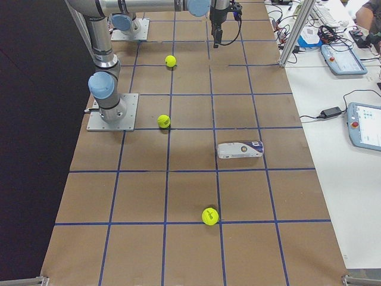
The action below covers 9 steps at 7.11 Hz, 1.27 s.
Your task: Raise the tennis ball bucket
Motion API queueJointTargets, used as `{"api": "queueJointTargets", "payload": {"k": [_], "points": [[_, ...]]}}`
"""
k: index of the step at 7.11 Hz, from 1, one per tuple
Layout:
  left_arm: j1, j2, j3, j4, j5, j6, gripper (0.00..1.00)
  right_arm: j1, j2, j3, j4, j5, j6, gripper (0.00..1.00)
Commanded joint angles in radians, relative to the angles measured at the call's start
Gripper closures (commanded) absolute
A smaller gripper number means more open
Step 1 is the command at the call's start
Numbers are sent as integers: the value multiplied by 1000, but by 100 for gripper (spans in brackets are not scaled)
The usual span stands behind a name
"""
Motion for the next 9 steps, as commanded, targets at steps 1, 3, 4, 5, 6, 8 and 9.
{"api": "queueJointTargets", "payload": {"k": [1,3,4,5,6,8,9], "points": [[-2,-2,0,0,0,-2,0,2,2,-1,-1,17,-3,0],[-2,-2,0,2,0,-2,0,2,2,-1,-4,22,-1,0],[-1,-2,0,2,0,0,0,-7,4,-1,-7,22,0,0],[-1,-2,-2,2,0,0,0,-8,2,-1,-1,20,-9,0],[-1,-5,0,3,-3,-2,0,-8,-4,-3,11,15,-9,0],[-1,-5,-2,3,-2,-2,0,-8,1,-1,4,6,-12,0],[-1,-5,-2,2,-2,0,0,-14,2,-1,1,3,-14,0]]}}
